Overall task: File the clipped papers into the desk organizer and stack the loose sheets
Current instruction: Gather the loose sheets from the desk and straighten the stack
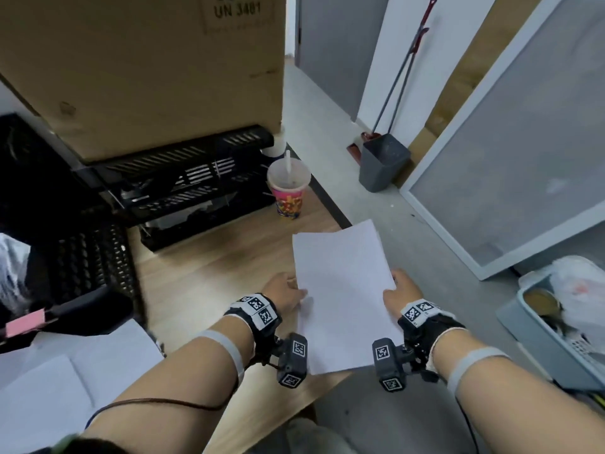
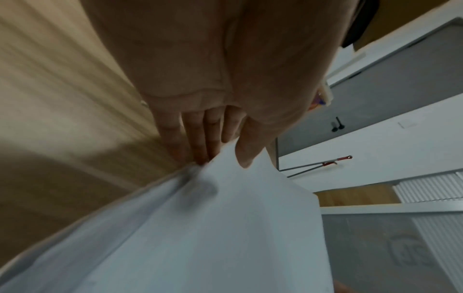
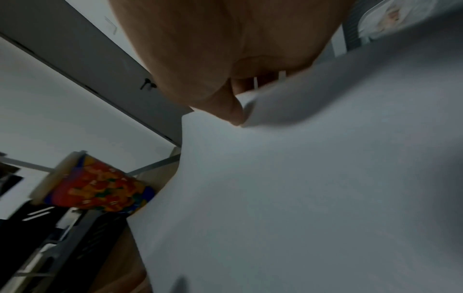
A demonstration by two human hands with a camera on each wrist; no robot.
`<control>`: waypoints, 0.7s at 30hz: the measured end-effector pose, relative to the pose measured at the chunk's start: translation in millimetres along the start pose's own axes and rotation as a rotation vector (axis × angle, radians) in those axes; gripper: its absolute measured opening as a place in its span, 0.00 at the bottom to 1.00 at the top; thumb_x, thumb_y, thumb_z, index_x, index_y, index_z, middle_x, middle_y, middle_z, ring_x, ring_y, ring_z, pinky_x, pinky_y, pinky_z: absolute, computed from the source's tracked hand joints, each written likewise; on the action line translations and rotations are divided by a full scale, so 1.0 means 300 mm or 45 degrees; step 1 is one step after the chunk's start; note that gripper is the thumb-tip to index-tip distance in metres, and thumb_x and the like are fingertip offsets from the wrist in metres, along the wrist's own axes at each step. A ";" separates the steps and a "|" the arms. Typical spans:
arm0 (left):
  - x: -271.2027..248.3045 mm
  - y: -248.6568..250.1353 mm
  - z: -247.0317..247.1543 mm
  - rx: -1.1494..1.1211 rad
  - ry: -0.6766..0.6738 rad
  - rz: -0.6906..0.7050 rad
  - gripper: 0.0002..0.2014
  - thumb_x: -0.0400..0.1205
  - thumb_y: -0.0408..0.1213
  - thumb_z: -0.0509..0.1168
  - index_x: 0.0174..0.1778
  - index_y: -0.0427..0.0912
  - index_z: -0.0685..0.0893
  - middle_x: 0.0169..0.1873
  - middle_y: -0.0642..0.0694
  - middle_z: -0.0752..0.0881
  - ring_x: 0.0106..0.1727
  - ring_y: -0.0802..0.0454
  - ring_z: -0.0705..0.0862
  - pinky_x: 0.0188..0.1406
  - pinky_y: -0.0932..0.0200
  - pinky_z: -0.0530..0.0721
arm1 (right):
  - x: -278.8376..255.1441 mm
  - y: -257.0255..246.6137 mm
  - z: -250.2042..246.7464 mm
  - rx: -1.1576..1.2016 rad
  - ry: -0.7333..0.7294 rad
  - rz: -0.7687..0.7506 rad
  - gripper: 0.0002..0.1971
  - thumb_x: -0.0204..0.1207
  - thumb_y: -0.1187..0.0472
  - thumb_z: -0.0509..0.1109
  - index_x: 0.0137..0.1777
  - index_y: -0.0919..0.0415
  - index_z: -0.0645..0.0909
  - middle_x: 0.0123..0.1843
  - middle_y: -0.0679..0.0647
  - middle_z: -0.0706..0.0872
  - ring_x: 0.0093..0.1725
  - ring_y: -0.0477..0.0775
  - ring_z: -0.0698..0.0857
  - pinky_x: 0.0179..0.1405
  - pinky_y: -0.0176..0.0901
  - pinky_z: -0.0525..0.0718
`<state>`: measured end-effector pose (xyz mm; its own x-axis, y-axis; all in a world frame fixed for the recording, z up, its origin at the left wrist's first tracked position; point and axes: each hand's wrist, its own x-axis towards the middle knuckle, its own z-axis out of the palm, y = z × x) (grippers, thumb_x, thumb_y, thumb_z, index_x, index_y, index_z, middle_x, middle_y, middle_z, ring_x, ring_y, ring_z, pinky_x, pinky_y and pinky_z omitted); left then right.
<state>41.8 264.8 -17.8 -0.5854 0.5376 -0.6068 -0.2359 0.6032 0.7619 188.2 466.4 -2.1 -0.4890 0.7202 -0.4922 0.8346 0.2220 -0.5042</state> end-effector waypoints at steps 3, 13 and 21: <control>0.004 -0.007 0.036 0.369 0.084 -0.016 0.17 0.79 0.38 0.71 0.63 0.37 0.85 0.59 0.41 0.89 0.57 0.43 0.87 0.58 0.56 0.84 | 0.059 0.080 0.018 -0.147 -0.078 0.094 0.18 0.67 0.60 0.63 0.58 0.57 0.81 0.60 0.63 0.86 0.59 0.66 0.85 0.61 0.49 0.83; -0.021 0.010 0.052 0.168 0.163 -0.150 0.23 0.79 0.37 0.71 0.66 0.34 0.74 0.62 0.35 0.83 0.63 0.35 0.84 0.56 0.48 0.84 | 0.020 -0.001 0.135 -0.251 -0.173 -0.086 0.36 0.74 0.57 0.64 0.83 0.56 0.60 0.82 0.55 0.68 0.79 0.61 0.69 0.78 0.53 0.71; -0.118 -0.063 -0.065 -0.331 0.189 -0.098 0.36 0.76 0.34 0.72 0.78 0.46 0.65 0.71 0.44 0.79 0.67 0.44 0.81 0.68 0.42 0.82 | 0.052 -0.129 0.162 -0.195 -0.116 -0.201 0.37 0.67 0.57 0.69 0.79 0.59 0.67 0.79 0.61 0.69 0.76 0.63 0.73 0.75 0.55 0.75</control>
<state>51.8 222.8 -6.4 -0.6606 0.3928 -0.6398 -0.4632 0.4574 0.7591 136.0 437.2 -24.9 -0.6316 0.6076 -0.4816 0.7713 0.4293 -0.4699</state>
